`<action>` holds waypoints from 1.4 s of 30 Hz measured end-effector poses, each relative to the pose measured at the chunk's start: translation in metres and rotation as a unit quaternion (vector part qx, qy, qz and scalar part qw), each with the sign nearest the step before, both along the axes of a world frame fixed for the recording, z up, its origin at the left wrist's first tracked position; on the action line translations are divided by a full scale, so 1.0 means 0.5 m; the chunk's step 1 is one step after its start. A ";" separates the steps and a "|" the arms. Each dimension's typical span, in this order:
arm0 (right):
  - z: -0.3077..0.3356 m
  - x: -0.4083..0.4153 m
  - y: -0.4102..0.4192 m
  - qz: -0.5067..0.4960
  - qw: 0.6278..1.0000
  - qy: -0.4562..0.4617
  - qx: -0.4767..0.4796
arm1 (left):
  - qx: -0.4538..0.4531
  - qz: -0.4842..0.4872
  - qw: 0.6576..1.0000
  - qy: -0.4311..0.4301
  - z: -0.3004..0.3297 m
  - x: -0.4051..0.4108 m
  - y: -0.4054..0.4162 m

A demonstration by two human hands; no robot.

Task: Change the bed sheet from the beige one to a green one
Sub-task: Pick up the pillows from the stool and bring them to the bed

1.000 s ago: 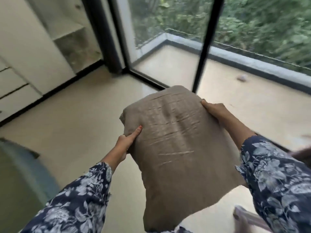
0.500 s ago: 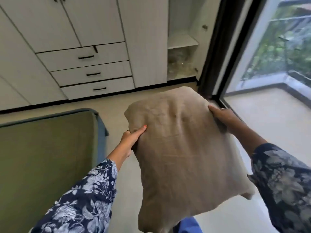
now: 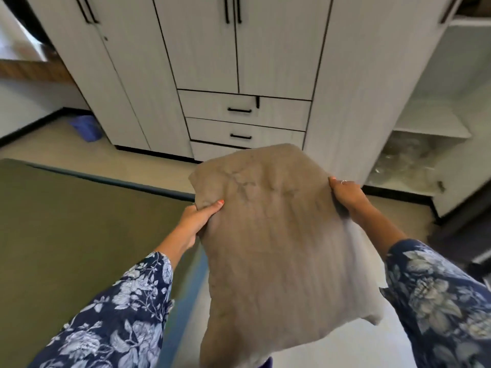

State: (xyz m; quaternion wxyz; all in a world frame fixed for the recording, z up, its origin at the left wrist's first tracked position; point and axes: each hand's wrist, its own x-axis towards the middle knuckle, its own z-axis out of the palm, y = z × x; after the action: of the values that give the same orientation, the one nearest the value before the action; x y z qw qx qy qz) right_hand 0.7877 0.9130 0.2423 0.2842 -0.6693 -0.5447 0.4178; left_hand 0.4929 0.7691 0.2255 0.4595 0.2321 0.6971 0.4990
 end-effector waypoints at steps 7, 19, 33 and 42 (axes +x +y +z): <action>0.019 -0.235 0.346 0.028 0.999 0.003 0.020 | -0.001 0.052 0.998 -0.017 0.044 -0.214 0.309; 0.058 -0.557 0.931 0.129 0.989 -0.003 0.067 | 0.047 0.164 0.985 -0.003 0.057 -0.460 0.793; 0.116 -1.180 1.413 0.394 0.915 -0.022 0.089 | 0.074 0.449 0.889 -0.040 0.078 -0.785 1.099; 0.141 -1.653 1.512 0.519 0.846 -0.024 0.118 | 0.062 0.539 0.840 -0.030 0.105 -1.136 1.149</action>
State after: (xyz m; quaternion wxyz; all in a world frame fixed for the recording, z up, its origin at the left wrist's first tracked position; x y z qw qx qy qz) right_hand -0.0388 1.6690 0.3127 0.0898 -0.2600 -0.8645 0.4206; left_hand -0.0752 1.3437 0.2780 0.1231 -0.1671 0.6659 0.7166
